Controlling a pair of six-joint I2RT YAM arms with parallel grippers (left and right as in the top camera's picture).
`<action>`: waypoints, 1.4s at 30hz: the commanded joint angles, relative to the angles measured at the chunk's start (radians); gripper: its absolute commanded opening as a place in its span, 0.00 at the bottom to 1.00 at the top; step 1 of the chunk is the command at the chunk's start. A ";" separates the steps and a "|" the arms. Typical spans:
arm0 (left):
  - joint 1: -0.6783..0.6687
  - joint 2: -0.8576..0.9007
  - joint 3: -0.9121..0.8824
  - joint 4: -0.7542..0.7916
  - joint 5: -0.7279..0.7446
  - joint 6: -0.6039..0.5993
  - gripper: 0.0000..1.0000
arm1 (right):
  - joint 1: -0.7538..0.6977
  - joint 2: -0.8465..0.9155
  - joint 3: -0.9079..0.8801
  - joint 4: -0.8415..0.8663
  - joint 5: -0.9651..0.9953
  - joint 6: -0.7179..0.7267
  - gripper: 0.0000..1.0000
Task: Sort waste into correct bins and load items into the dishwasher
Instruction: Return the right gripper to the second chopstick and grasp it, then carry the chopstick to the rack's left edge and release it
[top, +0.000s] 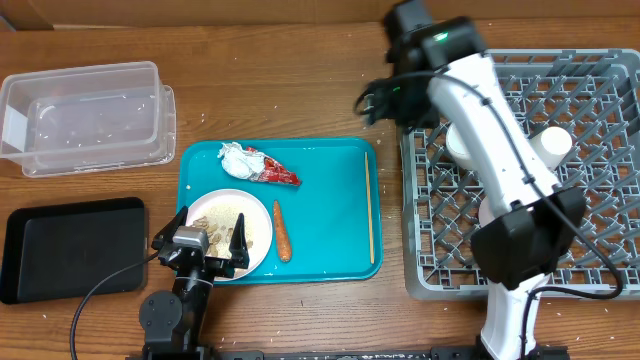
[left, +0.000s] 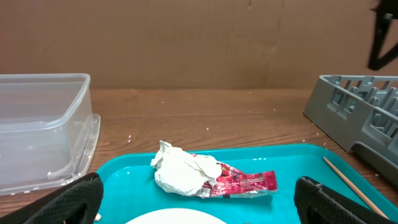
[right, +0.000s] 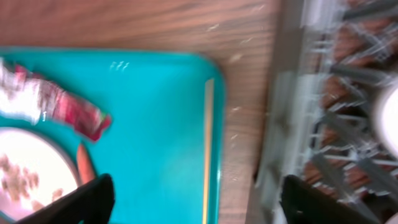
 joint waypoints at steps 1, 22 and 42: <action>-0.006 -0.011 -0.004 -0.002 -0.009 0.023 1.00 | 0.072 0.007 -0.018 0.006 0.056 0.075 0.95; -0.006 -0.011 -0.004 -0.002 -0.009 0.023 1.00 | 0.154 0.058 -0.521 0.362 -0.066 0.121 0.96; -0.006 -0.011 -0.004 -0.002 -0.009 0.023 1.00 | 0.165 0.055 -0.617 0.441 -0.041 0.182 0.04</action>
